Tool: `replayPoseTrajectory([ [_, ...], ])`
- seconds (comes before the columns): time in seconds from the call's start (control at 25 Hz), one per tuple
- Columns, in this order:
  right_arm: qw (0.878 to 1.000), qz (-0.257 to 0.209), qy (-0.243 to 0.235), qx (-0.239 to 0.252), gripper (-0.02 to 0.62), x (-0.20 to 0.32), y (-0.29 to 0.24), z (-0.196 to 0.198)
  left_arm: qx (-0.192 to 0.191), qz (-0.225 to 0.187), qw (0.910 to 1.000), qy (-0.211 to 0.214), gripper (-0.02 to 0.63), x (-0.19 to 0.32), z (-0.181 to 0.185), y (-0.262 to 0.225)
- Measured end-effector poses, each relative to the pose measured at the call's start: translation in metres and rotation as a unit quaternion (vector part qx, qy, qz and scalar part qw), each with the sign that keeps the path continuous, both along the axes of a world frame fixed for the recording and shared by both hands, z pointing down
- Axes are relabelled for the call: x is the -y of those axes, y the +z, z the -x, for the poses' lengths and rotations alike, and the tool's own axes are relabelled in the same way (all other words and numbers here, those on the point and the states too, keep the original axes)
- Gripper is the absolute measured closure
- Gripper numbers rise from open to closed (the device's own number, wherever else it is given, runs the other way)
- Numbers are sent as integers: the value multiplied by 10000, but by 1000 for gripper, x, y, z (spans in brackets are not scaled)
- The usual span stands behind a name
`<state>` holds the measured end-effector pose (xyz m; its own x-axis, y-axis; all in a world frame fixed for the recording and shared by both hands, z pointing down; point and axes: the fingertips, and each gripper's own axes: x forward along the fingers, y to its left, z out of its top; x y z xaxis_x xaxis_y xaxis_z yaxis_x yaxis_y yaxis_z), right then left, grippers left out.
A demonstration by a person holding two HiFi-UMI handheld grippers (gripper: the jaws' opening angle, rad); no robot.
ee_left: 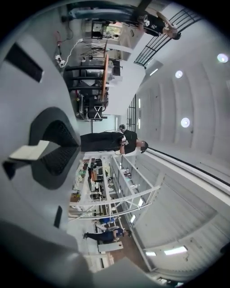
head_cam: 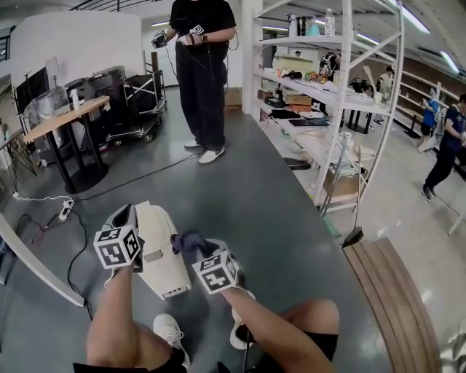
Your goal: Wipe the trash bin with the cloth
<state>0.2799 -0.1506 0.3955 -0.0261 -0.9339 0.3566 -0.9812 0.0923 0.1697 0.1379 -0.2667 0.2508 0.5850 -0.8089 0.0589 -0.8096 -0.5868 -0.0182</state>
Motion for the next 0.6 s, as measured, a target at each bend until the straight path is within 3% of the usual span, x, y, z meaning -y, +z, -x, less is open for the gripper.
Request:
replayPoseTrajectory([
  [0.12, 9999, -52, 28, 128, 526, 9, -18, -12, -292, 524, 9981, 151, 606, -18, -32, -6],
  [0.28, 9981, -18, -16, 622, 526, 25, -37, -24, 42, 658, 9971, 389, 606, -39, -59, -5],
  [0.36, 9957, 44, -89, 921, 526, 36, -45, -32, 14, 790, 9957, 474, 606, -43, -71, -1],
  [0.6, 9715, 389, -572, 2267, 526, 83, -43, -31, 420, 1330, 9889, 518, 606, -29, -89, 28],
])
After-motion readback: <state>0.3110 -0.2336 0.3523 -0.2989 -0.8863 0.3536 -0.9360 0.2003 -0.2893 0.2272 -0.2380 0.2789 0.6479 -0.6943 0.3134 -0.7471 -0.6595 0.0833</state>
